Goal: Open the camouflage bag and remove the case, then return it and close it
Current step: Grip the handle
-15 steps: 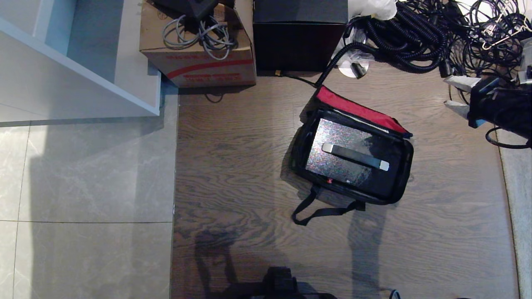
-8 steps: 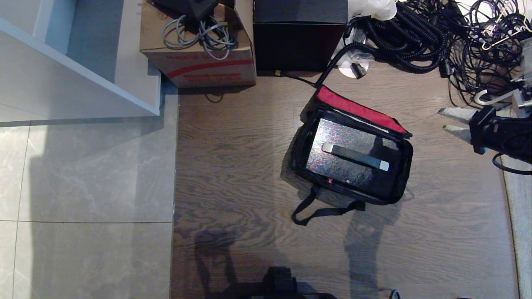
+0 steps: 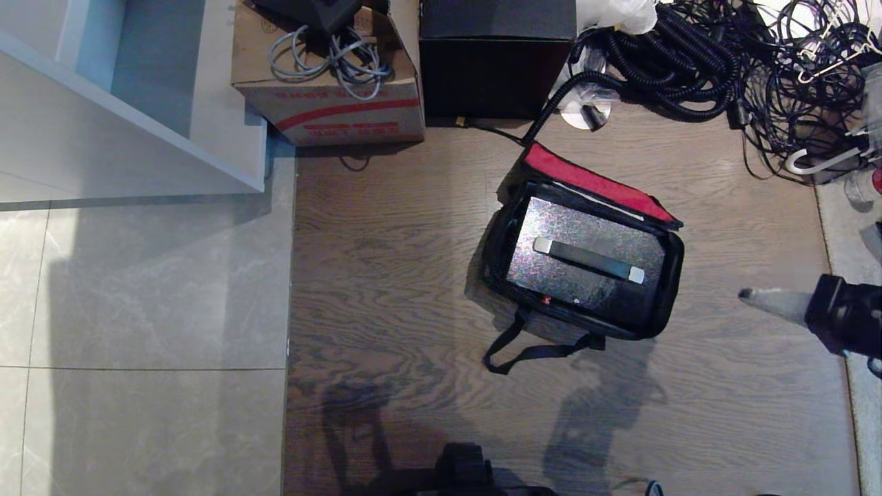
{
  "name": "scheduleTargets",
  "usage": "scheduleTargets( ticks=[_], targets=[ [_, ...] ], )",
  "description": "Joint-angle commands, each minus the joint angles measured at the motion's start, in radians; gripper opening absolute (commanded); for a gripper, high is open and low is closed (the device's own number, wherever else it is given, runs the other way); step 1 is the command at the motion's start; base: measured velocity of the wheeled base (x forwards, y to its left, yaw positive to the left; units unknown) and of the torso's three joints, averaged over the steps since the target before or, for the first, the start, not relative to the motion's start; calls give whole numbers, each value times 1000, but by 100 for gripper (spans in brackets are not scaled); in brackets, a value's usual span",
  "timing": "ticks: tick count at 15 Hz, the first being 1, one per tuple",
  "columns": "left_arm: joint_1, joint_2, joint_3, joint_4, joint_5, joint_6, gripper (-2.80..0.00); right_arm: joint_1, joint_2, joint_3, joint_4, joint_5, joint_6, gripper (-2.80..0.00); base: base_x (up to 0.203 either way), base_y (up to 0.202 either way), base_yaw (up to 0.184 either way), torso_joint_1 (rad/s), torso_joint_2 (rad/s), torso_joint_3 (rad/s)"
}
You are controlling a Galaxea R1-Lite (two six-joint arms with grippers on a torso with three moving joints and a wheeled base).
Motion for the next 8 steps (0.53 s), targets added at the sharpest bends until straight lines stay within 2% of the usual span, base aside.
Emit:
scheduleTargets(
  ticks=[1,4,5,8],
  targets=[
    [0,0,0,0,0,0,-280,3,-286,102,120,-15,-187,-280,0,0,0,0,0,0],
    [0,0,0,0,0,0,-280,28,-586,238,263,-140,-390,-280,0,0,0,0,0,0],
    [0,0,0,0,0,0,-280,58,-676,281,291,-187,-426,-280,0,0,0,0,0,0],
    [0,0,0,0,0,0,-280,199,-933,392,388,-410,-481,-280,0,0,0,0,0,0]
  ],
)
